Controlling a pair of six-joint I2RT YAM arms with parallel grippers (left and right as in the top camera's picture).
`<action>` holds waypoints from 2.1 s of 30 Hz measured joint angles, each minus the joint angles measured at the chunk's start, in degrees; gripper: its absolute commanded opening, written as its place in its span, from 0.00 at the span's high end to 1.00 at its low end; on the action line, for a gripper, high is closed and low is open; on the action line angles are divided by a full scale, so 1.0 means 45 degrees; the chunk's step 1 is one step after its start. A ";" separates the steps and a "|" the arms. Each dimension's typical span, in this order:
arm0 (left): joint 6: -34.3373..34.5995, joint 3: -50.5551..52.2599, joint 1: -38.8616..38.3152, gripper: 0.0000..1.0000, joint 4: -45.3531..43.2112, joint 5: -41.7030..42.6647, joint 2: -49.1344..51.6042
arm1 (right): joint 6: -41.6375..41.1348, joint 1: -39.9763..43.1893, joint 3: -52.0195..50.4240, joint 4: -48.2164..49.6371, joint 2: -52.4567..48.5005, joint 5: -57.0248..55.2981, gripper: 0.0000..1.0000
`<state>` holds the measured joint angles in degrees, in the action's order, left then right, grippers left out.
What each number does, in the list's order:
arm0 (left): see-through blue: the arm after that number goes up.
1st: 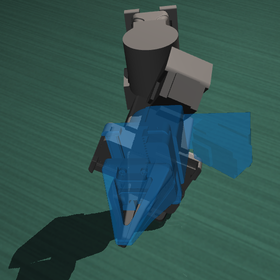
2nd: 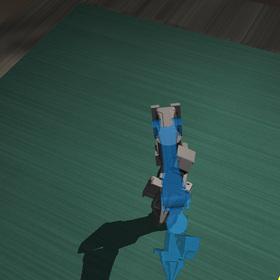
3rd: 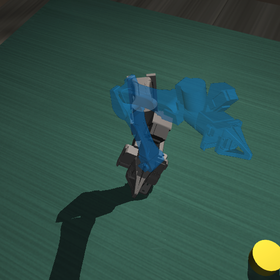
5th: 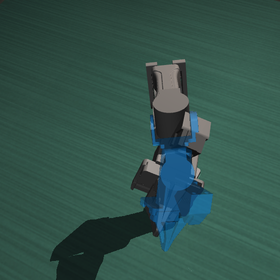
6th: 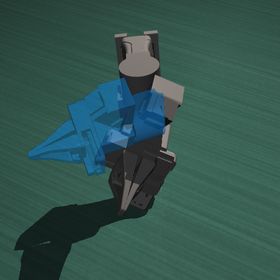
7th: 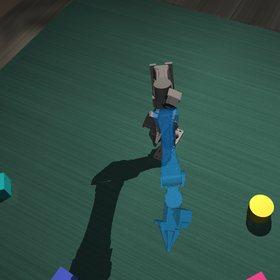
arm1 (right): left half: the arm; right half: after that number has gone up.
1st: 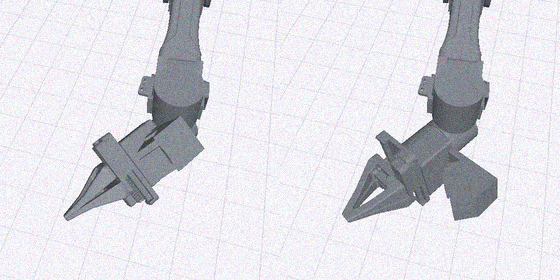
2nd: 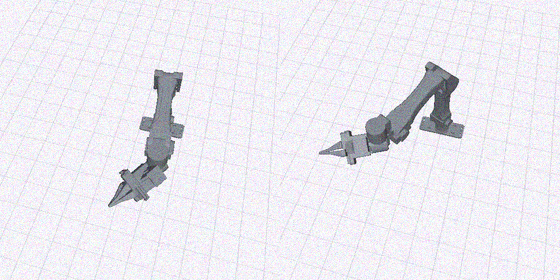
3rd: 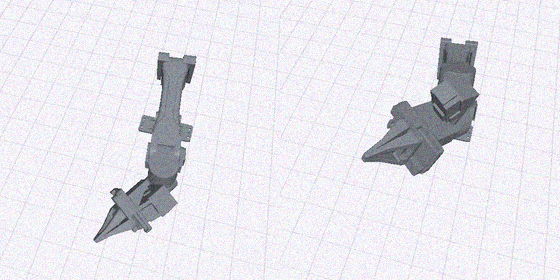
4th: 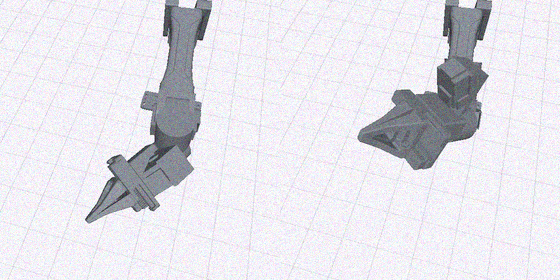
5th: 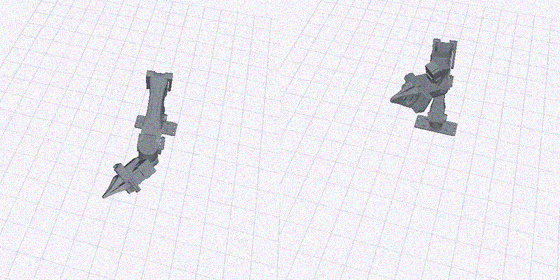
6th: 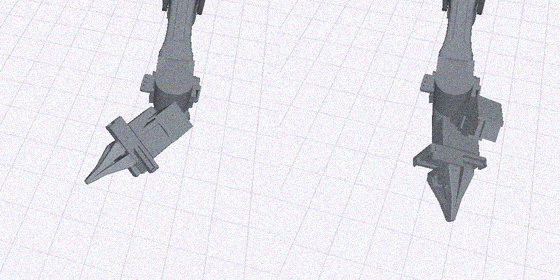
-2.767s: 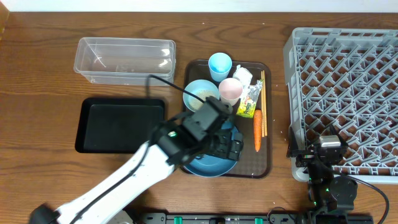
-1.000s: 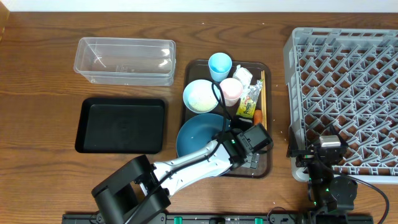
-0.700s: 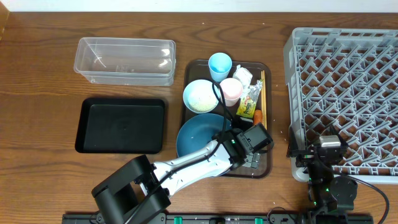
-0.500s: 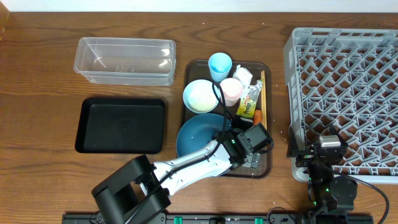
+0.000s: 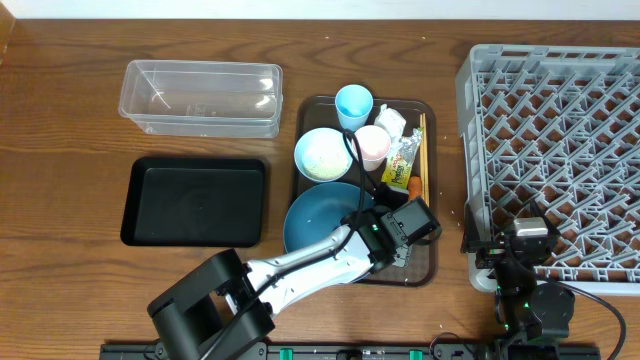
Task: Sort waste into correct bins and load items into the dishwasher rack
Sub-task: 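Grasp the blue plate rim with the left gripper, then lift the blue plate and carry it left over the black tray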
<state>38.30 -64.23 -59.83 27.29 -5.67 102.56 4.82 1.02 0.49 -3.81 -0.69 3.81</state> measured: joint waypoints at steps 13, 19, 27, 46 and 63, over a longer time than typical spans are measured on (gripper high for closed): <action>-0.0185 0.0000 0.0000 0.57 -0.0151 -0.0078 0.0495 | 0.0005 0.0000 0.0000 0.0000 0.0000 0.0000 0.01; -0.0170 0.0000 0.0000 0.75 -0.0165 -0.0073 0.0495 | 0.0005 0.0000 0.0000 0.0000 0.0000 0.0000 0.01; -0.0155 0.0000 -0.0005 0.94 -0.0165 -0.0073 0.0495 | 0.0000 0.0000 0.0000 0.0000 0.0000 0.0000 0.01; -0.0233 -0.0005 -0.0063 0.94 0.0670 -0.0398 -0.0267 | 0.0000 0.0000 0.0000 0.0000 0.0000 0.0000 0.01; -0.0160 0.0000 -0.0058 0.94 0.1846 -0.0151 -0.3852 | 0.0005 0.0000 0.0005 0.0000 0.0000 0.0000 0.01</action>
<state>37.58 -64.23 -60.10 35.59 -6.35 85.23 4.84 1.02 0.51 -3.81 -0.69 3.81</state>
